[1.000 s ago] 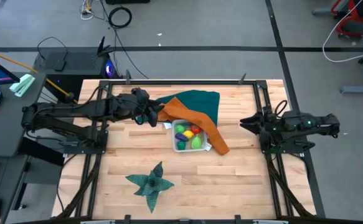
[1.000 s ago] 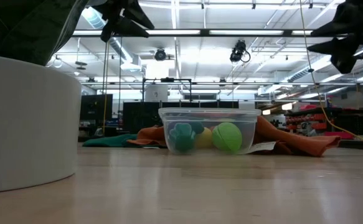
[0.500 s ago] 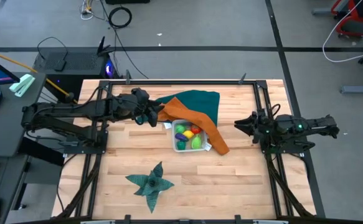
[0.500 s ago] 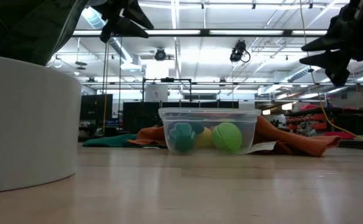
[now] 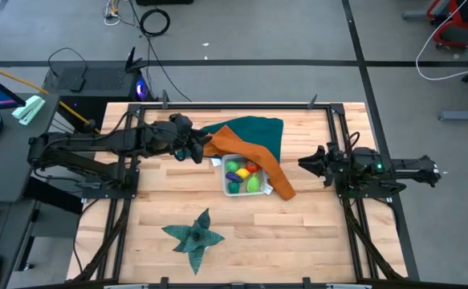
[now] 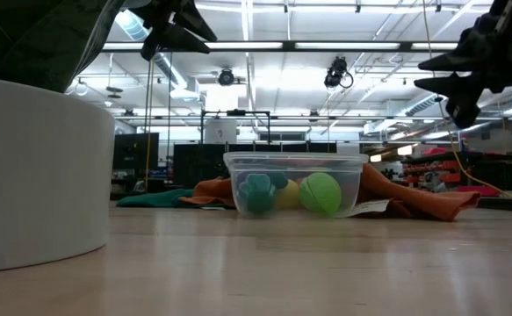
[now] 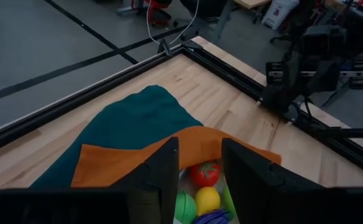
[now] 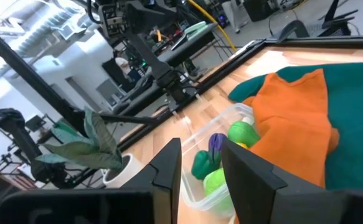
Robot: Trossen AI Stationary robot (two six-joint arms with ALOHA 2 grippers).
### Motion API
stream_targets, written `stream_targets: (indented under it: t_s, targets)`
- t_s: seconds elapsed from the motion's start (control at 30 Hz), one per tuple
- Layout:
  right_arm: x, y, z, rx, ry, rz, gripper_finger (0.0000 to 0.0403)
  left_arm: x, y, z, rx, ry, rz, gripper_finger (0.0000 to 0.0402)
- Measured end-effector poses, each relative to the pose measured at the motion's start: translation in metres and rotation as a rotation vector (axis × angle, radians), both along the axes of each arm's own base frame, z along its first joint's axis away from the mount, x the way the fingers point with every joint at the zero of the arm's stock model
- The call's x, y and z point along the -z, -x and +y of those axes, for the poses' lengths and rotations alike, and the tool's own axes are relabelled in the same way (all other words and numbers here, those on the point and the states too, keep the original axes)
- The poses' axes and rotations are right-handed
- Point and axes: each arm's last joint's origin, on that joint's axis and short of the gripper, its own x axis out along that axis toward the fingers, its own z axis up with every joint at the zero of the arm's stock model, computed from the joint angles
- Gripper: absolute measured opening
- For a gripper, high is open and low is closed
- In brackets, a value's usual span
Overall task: Pick and placing Produce into tupperware
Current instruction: Return to Home Position
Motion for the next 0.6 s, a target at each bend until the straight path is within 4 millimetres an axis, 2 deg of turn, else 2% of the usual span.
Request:
stream_targets:
  t_s: [0.6]
  targets:
    - [-0.0066, 0.0002, -0.0048, -0.012, 0.044, -0.064, 0.0061, 0.0018, 0.0008, -0.0001, -0.005, 0.014, 0.015, 0.0119]
